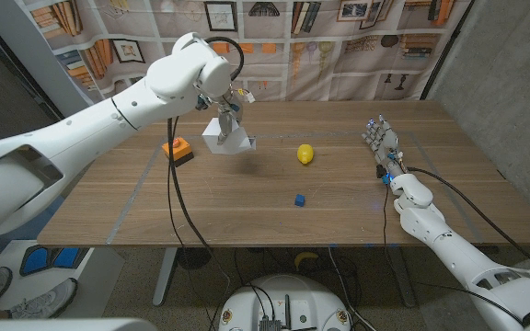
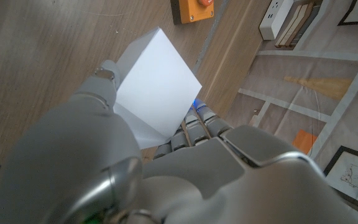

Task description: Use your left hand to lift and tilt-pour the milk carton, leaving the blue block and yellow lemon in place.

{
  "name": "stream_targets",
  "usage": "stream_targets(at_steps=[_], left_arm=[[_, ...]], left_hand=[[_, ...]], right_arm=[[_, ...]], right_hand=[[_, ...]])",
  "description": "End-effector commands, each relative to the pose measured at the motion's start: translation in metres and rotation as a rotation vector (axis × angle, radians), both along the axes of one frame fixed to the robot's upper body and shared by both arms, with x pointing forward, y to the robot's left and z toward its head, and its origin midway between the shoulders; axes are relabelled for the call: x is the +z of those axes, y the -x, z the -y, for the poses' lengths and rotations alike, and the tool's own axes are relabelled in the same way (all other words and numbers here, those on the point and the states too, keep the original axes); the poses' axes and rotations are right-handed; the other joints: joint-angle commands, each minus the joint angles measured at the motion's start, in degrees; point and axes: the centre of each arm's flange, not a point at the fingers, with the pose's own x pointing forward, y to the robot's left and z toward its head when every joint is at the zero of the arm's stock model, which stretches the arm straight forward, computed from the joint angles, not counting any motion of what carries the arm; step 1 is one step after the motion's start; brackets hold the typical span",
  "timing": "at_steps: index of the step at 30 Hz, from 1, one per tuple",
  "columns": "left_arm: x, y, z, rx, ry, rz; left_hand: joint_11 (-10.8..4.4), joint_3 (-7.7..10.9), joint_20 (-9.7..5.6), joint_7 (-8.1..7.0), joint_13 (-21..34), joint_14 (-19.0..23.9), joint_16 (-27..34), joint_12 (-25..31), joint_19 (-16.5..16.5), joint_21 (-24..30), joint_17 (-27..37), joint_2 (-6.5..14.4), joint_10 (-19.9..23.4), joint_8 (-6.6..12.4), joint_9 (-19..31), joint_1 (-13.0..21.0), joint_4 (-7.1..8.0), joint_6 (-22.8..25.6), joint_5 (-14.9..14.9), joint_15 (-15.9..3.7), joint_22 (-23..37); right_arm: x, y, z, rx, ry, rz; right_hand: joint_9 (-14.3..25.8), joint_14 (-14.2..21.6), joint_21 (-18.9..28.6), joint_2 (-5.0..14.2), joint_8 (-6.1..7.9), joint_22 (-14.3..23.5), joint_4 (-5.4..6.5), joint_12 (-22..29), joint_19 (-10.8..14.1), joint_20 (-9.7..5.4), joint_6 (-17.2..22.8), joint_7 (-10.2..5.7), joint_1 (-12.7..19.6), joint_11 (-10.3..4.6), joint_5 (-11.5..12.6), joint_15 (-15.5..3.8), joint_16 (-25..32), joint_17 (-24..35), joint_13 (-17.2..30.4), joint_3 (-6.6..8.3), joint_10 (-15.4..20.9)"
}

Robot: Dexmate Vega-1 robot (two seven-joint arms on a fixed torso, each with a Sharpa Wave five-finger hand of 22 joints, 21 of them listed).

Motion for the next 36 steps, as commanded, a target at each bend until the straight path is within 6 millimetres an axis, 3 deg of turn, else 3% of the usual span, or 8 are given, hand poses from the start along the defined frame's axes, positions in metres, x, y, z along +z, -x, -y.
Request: stream_targets(at_steps=[1,36], left_arm=[[-0.008,-0.001,0.016,0.045,-0.112,0.025],[-0.03,0.0,0.046,0.167,-0.268,0.065]], left_hand=[[-0.07,-0.18,-0.34,-0.06,0.2,0.5,0.3,0.1,0.6,0.2,0.2,0.8,0.6,0.46,0.3,0.2,-0.03,-0.1,0.5,-2.04,0.2],[0.04,-1.05,-0.05,0.23,0.9,0.6,0.4,-0.2,0.9,0.1,0.3,2.0,0.7,1.15,0.3,-0.2,0.12,-0.5,0.8,-1.87,0.3]], right_arm=[[-0.002,-0.001,0.002,0.0,-0.014,0.001],[-0.01,0.008,0.01,0.01,-0.024,0.01]], right_hand=[[0.1,0.0,0.3,1.52,0.07,0.2,-0.01,0.2,-0.1,0.19,0.3,-0.24,-0.1,0.28,0.0,0.62,0.5,0.1,0.0,0.36,-0.1],[0.1,0.0,0.3,1.54,0.09,0.2,0.03,0.3,0.1,0.03,0.4,-0.21,-0.2,0.28,0.0,0.57,0.7,0.1,0.0,0.46,0.0]])
